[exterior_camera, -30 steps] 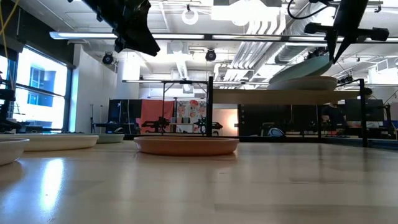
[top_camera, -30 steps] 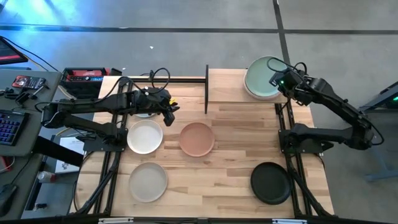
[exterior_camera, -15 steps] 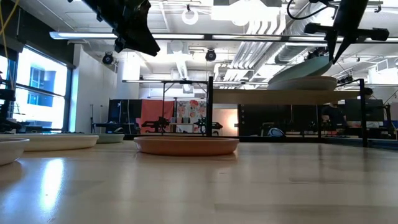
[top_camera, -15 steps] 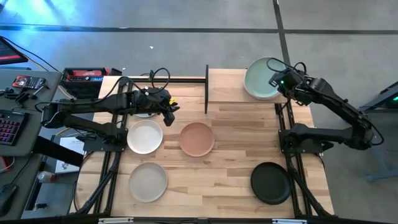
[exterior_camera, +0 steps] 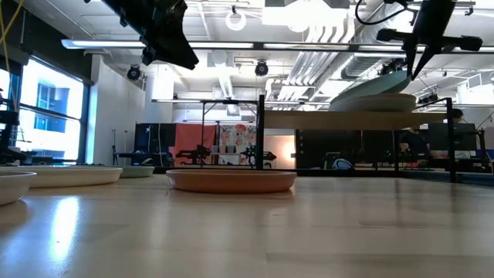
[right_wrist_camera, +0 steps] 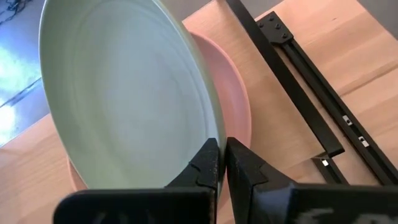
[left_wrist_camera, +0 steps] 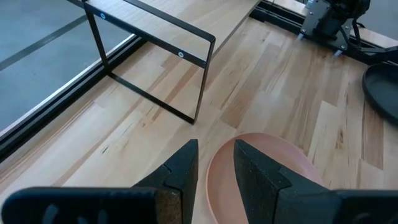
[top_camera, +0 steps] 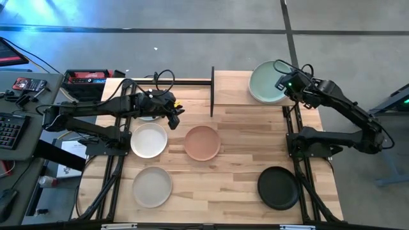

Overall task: Place and stack plates onto a shelf
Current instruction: Stack the green plate on top of the light brown plate on the shelf

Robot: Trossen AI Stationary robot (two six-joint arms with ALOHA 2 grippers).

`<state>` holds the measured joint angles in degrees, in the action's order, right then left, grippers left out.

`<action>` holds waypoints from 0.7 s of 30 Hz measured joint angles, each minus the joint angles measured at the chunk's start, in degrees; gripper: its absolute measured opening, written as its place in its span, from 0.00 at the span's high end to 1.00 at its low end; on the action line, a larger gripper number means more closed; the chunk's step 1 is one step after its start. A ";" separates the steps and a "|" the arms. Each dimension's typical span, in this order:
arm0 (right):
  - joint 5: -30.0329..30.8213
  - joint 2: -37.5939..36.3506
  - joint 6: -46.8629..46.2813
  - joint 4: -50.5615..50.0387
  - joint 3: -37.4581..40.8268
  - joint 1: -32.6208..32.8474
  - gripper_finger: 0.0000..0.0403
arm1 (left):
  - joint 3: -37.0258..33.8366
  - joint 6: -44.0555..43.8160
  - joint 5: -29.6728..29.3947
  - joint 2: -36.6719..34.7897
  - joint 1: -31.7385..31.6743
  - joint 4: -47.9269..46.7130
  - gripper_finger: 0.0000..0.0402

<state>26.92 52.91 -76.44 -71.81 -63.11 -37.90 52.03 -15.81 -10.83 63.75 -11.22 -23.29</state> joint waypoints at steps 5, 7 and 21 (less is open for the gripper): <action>0.48 0.01 0.25 0.04 0.00 0.01 0.98 | 0.02 0.00 0.00 0.00 0.00 0.00 0.78; -0.05 0.01 0.25 0.10 0.00 -0.01 0.96 | 0.02 0.00 0.00 0.00 0.00 0.00 0.78; 0.56 -0.06 0.20 0.15 0.00 0.01 0.80 | 0.02 3.69 -0.02 0.01 0.00 0.02 0.78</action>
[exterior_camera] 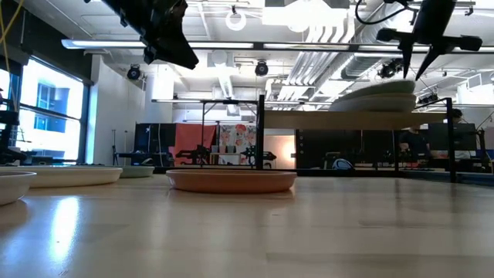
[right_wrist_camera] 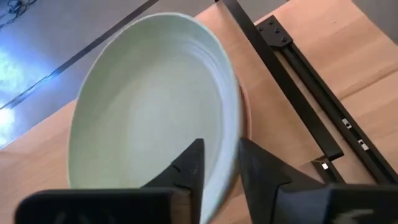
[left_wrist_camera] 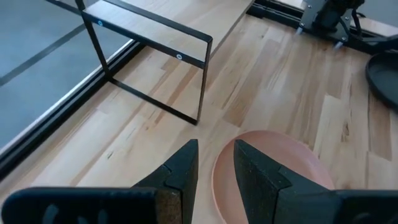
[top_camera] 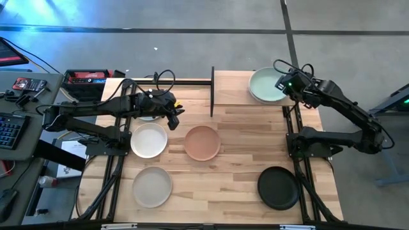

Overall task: Place and stack plates onto a shelf
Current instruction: Stack the green plate on top of the light brown plate on the shelf, then stack the black plate on top of the green plate on the shelf

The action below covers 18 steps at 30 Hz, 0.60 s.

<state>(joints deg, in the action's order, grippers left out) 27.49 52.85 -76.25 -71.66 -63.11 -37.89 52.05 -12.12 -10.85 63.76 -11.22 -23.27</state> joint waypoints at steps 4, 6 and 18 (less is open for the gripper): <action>-0.75 0.01 0.26 0.13 0.00 -0.02 0.73 | 0.00 0.31 0.00 -0.01 0.00 0.00 0.78; -1.56 -0.03 0.24 0.13 0.00 -0.02 0.72 | 0.00 0.31 0.00 -0.01 0.00 0.01 0.78; -29.12 -0.90 9.24 7.78 -0.02 0.78 0.72 | 0.00 -0.01 6.20 0.01 0.00 -3.42 0.78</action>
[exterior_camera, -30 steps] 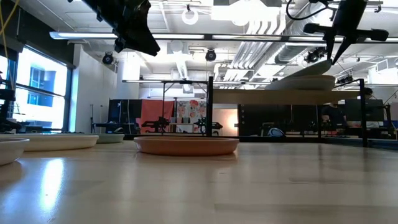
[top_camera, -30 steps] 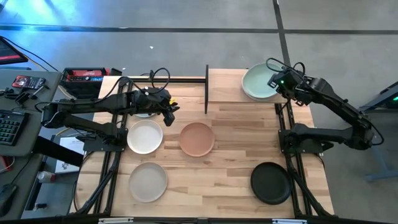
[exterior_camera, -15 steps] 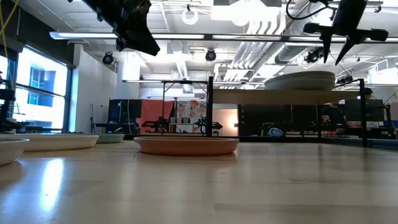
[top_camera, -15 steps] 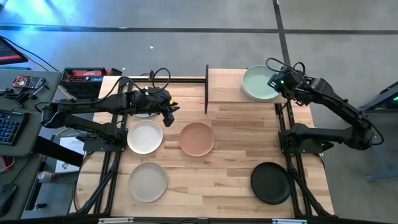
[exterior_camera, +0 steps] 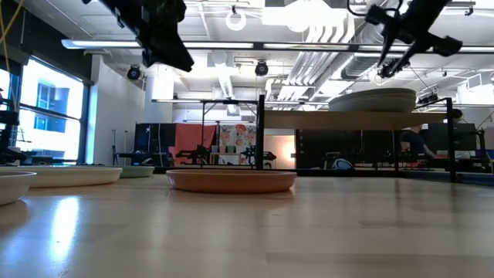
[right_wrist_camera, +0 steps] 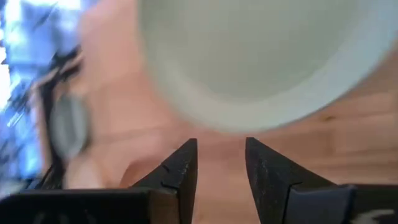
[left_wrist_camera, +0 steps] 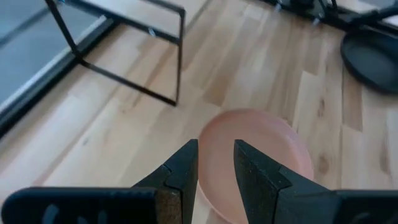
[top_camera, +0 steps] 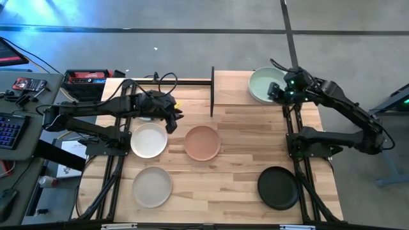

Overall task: Place and stack plates onto a shelf
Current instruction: Stack the black plate on top of the green plate on the shelf

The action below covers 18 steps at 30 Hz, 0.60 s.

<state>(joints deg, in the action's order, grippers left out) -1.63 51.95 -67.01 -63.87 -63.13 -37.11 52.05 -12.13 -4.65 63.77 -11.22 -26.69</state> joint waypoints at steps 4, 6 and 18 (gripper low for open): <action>-4.80 0.58 -0.42 3.48 0.00 5.05 0.72 | 0.00 -1.83 1.49 0.00 0.00 -2.19 0.78; -4.69 0.94 -1.78 4.54 -0.02 8.79 0.72 | 0.00 -2.92 2.59 0.00 0.00 -2.78 0.78; 3.68 9.66 -14.86 5.59 -0.02 35.37 0.72 | 0.00 -11.61 6.93 0.00 4.57 -3.07 0.78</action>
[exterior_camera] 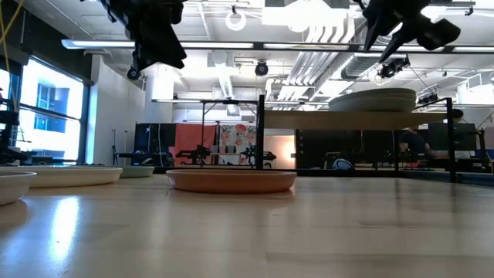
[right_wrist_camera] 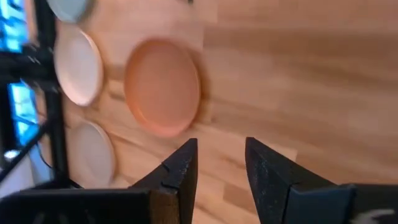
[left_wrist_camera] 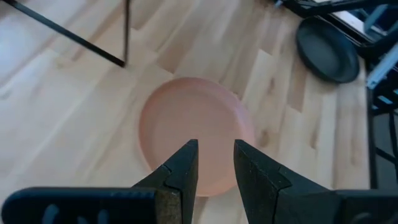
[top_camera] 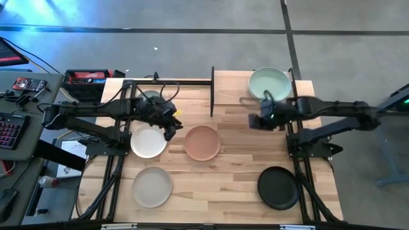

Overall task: Place and stack plates onto a shelf
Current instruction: Stack the black plate on top of the green plate on the shelf

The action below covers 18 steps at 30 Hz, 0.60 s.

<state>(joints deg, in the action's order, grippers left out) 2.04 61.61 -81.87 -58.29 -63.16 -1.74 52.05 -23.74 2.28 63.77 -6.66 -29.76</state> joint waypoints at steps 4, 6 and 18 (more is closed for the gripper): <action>1.14 4.97 -6.75 0.91 0.00 8.48 0.72 | 0.00 -0.19 -0.40 0.00 2.45 0.03 0.78; 1.13 7.83 -10.40 1.41 0.00 12.48 0.72 | 0.00 -0.22 -1.28 0.00 3.34 0.04 0.78; -0.09 22.97 -33.10 4.37 0.00 28.31 0.72 | 0.00 -2.69 -1.68 0.00 7.22 0.02 0.78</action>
<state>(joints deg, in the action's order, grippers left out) 1.96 84.58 -114.97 -53.91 -63.16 26.57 52.05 -26.43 0.60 63.77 0.56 -29.74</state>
